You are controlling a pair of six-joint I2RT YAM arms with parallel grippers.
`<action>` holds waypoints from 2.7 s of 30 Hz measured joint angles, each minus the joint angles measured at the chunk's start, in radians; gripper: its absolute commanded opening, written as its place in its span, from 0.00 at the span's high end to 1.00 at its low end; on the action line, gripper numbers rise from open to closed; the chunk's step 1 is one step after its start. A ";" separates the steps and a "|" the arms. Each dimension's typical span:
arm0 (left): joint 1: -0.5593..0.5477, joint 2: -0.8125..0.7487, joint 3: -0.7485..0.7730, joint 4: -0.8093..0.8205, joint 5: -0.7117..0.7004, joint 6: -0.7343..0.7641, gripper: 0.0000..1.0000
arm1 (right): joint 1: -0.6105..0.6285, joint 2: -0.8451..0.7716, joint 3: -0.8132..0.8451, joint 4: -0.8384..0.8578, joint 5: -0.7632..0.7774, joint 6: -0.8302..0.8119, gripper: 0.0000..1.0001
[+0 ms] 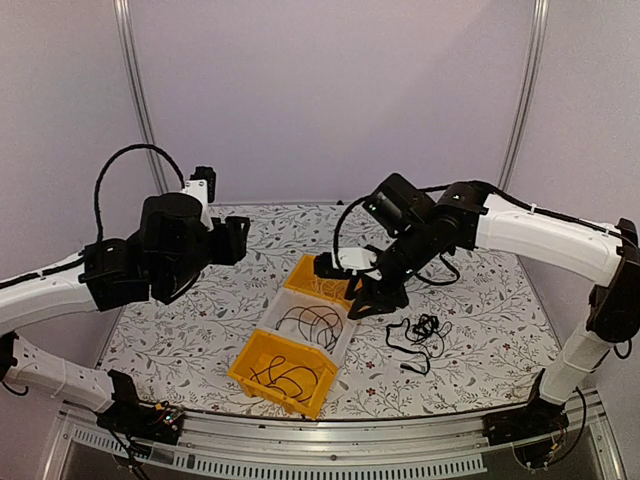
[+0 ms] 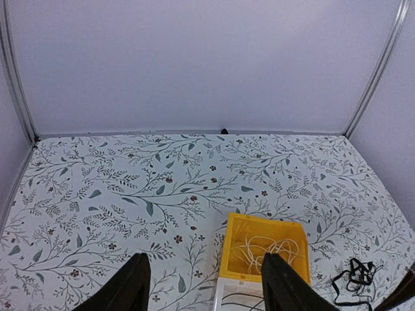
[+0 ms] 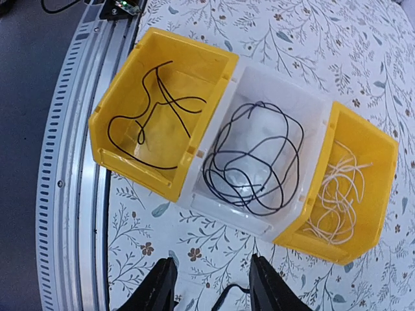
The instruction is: Untangle the cables
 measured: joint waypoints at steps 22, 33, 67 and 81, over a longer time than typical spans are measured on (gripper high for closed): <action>0.007 0.383 0.235 0.143 0.361 0.158 0.40 | -0.668 -0.185 -0.647 0.137 0.024 0.006 0.59; 0.007 0.385 0.240 0.157 0.394 0.122 0.40 | -0.669 -0.133 -0.665 0.213 0.028 -0.014 0.74; -0.053 0.776 0.607 0.365 0.659 0.315 0.37 | -0.678 -0.409 0.291 -0.318 0.125 -0.016 1.00; -0.098 1.293 1.162 0.570 0.899 0.310 0.52 | -0.678 -0.355 0.295 -0.430 0.087 0.006 1.00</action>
